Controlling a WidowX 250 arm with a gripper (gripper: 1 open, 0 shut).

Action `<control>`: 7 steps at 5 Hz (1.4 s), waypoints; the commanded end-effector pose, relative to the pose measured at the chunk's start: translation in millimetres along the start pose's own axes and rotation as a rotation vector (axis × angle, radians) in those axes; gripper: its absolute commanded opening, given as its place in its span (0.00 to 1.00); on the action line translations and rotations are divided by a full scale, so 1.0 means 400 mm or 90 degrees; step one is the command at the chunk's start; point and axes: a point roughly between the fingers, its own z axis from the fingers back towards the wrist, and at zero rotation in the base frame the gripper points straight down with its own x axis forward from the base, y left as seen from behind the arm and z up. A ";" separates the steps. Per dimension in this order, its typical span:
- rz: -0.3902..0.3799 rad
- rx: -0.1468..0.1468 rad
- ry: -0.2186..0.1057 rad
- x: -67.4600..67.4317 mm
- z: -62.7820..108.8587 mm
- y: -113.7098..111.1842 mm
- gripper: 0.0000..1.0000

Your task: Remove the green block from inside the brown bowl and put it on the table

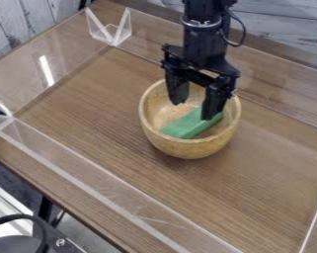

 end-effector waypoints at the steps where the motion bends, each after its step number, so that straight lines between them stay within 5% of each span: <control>1: -0.004 0.004 -0.036 0.009 0.032 -0.003 1.00; 4: -0.006 0.009 -0.025 0.014 0.006 -0.007 1.00; 7: -0.009 0.010 -0.045 0.014 0.035 -0.012 1.00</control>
